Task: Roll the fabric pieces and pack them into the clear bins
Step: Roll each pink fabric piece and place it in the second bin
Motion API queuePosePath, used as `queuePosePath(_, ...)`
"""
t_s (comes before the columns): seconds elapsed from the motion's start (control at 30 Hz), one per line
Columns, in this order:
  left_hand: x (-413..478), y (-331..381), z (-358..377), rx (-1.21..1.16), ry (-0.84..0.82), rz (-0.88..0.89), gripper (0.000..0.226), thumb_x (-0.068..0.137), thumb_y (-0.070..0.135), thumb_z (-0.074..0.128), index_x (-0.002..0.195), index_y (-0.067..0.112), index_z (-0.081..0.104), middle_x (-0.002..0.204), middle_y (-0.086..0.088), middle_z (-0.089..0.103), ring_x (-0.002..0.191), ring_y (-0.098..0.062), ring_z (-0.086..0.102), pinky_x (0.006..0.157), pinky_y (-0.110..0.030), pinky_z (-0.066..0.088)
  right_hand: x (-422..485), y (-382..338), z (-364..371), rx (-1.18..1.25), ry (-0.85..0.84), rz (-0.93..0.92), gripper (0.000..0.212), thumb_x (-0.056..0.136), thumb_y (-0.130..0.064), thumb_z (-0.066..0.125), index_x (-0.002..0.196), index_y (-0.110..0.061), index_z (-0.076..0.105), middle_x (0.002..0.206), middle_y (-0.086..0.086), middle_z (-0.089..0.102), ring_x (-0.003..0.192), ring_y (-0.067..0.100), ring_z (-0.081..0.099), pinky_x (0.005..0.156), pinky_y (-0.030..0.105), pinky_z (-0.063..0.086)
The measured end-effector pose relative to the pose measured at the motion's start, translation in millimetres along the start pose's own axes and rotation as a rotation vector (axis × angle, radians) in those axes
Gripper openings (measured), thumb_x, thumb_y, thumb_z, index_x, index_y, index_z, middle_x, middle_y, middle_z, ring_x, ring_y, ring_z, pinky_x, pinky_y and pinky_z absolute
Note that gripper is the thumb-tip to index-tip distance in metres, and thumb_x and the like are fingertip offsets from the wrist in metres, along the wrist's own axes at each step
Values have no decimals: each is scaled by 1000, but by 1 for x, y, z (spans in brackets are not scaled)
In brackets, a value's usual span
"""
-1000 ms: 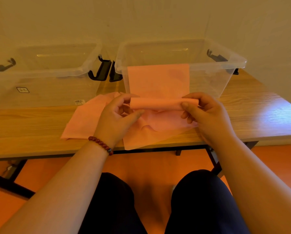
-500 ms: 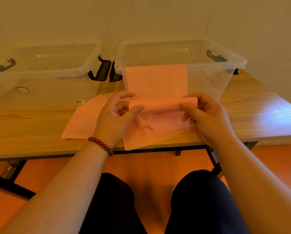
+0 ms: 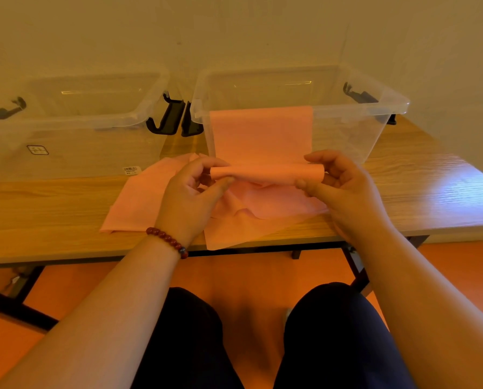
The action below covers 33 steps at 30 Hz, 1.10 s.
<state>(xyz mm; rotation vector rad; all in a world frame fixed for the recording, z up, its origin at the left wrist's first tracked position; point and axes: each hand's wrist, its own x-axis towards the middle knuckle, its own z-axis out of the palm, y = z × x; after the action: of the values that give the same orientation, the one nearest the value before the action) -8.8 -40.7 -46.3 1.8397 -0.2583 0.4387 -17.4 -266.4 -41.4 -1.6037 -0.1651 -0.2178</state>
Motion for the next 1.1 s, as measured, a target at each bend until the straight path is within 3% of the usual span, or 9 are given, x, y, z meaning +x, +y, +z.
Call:
queuePosePath(0.23,0,-2,-1,43,10,-12,36,83,10,70,89,44,58,92,27,55,79,11,51,72,-12,47,-1,-2,2,34,-15,6,37,84,6,66,104,-25,63,101,-3,68,93,5,65,85,27,53)
queuePosePath(0.37,-1,1,-1,3,26,-8,32,84,14,70,91,43,59,94,25,57,81,12,52,72,-10,47,-1,-2,1,-17,26,-14,32,85,-4,69,103,-29,63,97,1,68,87,14,63,72,21,51)
queuePosePath(0.43,-2,1,-1,-26,25,-6,31,85,13,69,95,41,59,98,22,57,85,15,53,75,-7,46,-2,-1,2,-55,58,-29,26,86,-13,70,101,-33,64,98,4,70,91,21,64,80,28,53)
queuePosePath(0.5,-2,2,-1,-64,21,-19,32,85,12,68,100,39,58,101,20,57,89,15,54,78,-9,47,-4,-3,3,-89,80,-49,20,87,-18,69,99,-33,65,96,-3,71,91,11,66,81,23,52)
queuePosePath(0.57,-3,4,0,-98,12,-34,34,86,9,67,102,37,58,102,19,57,90,16,55,77,-8,47,-4,-4,4,-107,96,-68,15,89,-19,67,96,-32,65,87,-11,69,78,-4,62,72,12,49)
queuePosePath(0.63,-3,4,0,-118,-2,-47,35,86,7,67,105,36,57,105,19,57,91,18,55,77,-7,47,-3,-5,5,-124,106,-72,12,90,-19,65,93,-30,66,75,-16,66,66,-7,58,63,9,46)
queuePosePath(0.83,-2,4,0,-102,-4,-28,36,84,4,68,103,33,60,103,22,57,91,19,54,78,-4,44,-2,-4,3,-104,89,-78,25,93,-20,63,108,-39,61,73,-7,67,66,6,59,66,24,49)
queuePosePath(1.0,0,-2,-2,-9,41,0,32,86,14,67,92,44,60,92,38,60,91,17,52,81,-7,44,1,-3,3,-130,16,-43,31,86,-13,71,104,-37,63,93,2,69,78,8,58,72,25,47)
queuePosePath(1.1,1,-3,-2,13,60,31,28,85,14,68,91,40,61,106,20,58,94,16,51,80,-4,42,3,-4,3,-135,27,-49,21,87,-17,70,98,-34,65,89,0,67,76,5,58,71,23,45)
